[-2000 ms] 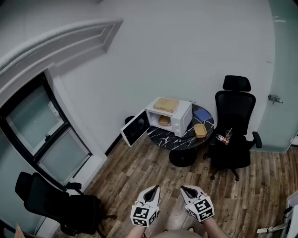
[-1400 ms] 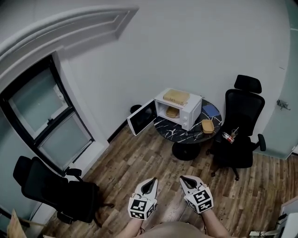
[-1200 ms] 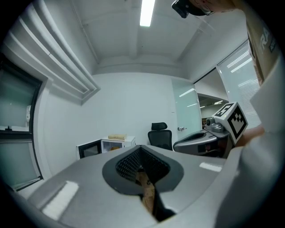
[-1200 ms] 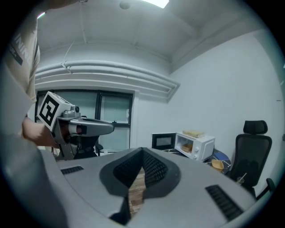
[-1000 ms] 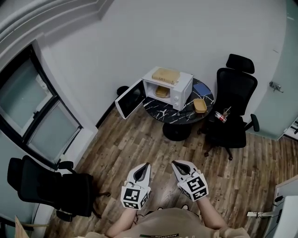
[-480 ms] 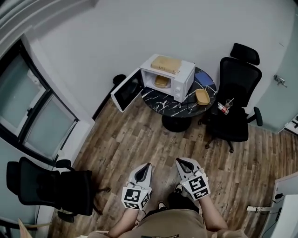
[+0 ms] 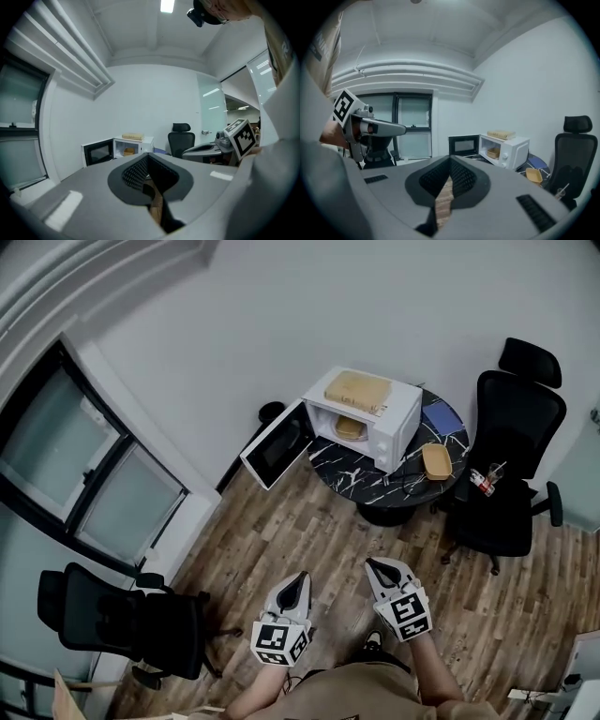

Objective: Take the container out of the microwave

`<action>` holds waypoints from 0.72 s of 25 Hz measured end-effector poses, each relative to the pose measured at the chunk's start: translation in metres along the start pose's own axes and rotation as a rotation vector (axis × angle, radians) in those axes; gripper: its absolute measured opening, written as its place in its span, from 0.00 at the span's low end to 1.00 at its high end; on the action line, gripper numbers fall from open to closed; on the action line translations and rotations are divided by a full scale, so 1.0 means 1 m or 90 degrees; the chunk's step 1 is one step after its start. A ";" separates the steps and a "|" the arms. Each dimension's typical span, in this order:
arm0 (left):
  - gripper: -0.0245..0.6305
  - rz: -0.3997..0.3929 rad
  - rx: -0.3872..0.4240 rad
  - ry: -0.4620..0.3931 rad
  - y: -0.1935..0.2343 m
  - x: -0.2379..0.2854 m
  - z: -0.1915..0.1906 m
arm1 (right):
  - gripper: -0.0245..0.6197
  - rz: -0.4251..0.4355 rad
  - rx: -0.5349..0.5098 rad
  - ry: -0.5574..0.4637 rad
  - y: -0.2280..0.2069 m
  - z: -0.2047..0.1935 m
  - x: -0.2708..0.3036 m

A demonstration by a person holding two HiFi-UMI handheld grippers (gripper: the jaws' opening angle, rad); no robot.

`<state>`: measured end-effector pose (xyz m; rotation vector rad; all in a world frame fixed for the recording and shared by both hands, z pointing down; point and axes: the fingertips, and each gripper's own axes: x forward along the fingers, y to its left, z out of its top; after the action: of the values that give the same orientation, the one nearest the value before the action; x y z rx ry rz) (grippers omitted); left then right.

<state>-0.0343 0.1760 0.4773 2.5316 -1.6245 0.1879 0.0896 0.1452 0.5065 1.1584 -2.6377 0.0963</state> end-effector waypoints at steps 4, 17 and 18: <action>0.04 0.029 -0.009 0.022 0.004 0.014 -0.008 | 0.05 0.028 -0.007 0.002 -0.016 -0.001 0.019; 0.04 0.020 0.017 0.047 0.009 0.069 -0.001 | 0.05 0.029 -0.022 0.024 -0.053 -0.010 0.066; 0.04 0.014 0.016 0.052 0.011 0.073 -0.004 | 0.05 0.029 -0.037 0.036 -0.053 -0.014 0.071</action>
<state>-0.0143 0.1071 0.4942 2.4911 -1.6298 0.3117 0.0853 0.0608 0.5360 1.0618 -2.6003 0.0590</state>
